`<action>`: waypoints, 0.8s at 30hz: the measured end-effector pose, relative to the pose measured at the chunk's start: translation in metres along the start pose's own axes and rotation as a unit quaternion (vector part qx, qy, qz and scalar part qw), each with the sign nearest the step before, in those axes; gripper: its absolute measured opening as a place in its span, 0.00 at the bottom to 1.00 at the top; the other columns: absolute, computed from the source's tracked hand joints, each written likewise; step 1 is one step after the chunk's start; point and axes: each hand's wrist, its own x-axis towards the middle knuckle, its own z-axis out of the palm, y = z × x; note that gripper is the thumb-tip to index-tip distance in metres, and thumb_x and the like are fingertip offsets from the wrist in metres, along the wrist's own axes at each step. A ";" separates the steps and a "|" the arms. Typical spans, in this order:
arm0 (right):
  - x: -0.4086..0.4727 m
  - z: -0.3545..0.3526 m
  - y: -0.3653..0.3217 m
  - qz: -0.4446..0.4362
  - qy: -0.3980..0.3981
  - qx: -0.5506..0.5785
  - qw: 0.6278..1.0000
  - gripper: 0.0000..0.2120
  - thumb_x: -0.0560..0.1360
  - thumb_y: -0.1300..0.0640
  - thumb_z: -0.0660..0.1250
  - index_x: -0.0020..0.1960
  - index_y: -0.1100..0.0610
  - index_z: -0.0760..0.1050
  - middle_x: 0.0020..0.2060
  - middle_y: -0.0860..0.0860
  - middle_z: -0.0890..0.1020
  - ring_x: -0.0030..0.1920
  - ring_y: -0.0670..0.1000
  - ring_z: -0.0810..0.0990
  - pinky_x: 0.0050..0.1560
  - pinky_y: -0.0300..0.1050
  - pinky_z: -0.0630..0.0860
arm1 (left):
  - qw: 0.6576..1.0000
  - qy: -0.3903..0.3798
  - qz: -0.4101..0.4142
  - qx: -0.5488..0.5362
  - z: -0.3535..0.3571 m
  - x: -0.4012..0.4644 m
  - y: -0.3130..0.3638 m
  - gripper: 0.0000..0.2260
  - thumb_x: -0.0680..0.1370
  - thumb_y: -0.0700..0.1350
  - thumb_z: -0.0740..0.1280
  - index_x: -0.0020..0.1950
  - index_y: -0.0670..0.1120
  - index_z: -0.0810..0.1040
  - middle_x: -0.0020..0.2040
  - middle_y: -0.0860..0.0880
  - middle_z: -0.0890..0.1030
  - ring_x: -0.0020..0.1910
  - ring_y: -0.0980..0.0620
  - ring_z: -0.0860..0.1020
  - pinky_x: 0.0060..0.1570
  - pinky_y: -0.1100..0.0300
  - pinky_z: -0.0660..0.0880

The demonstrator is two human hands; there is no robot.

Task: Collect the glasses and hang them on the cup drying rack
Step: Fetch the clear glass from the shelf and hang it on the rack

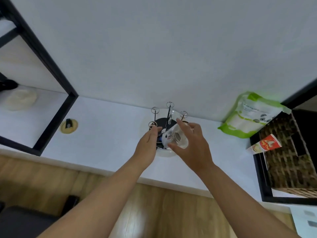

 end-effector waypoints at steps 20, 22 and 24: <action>0.023 0.056 0.023 -0.048 -0.001 -0.074 0.996 0.51 0.70 0.40 0.79 0.84 0.49 0.56 0.64 0.49 0.80 0.80 0.58 0.61 0.80 0.66 0.47 | 0.999 -0.006 -0.041 -0.033 0.017 0.030 -0.051 0.20 0.83 0.66 0.47 0.66 0.67 0.75 0.58 0.68 0.77 0.51 0.78 0.71 0.44 0.81 0.60; 0.024 0.059 0.025 -0.055 0.001 -0.083 0.995 0.51 0.70 0.40 0.78 0.84 0.48 0.55 0.62 0.48 0.80 0.80 0.58 0.60 0.80 0.68 0.47 | 0.999 -0.007 -0.043 -0.023 0.017 0.032 -0.053 0.17 0.84 0.65 0.48 0.57 0.69 0.77 0.53 0.71 0.77 0.50 0.80 0.71 0.44 0.81 0.62; 0.024 0.062 0.029 -0.064 0.003 -0.102 0.993 0.52 0.69 0.40 0.78 0.84 0.48 0.55 0.61 0.49 0.80 0.81 0.58 0.60 0.79 0.69 0.49 | 0.999 -0.010 -0.043 -0.023 0.019 0.034 -0.057 0.18 0.84 0.64 0.49 0.63 0.66 0.77 0.56 0.69 0.77 0.54 0.74 0.72 0.50 0.76 0.62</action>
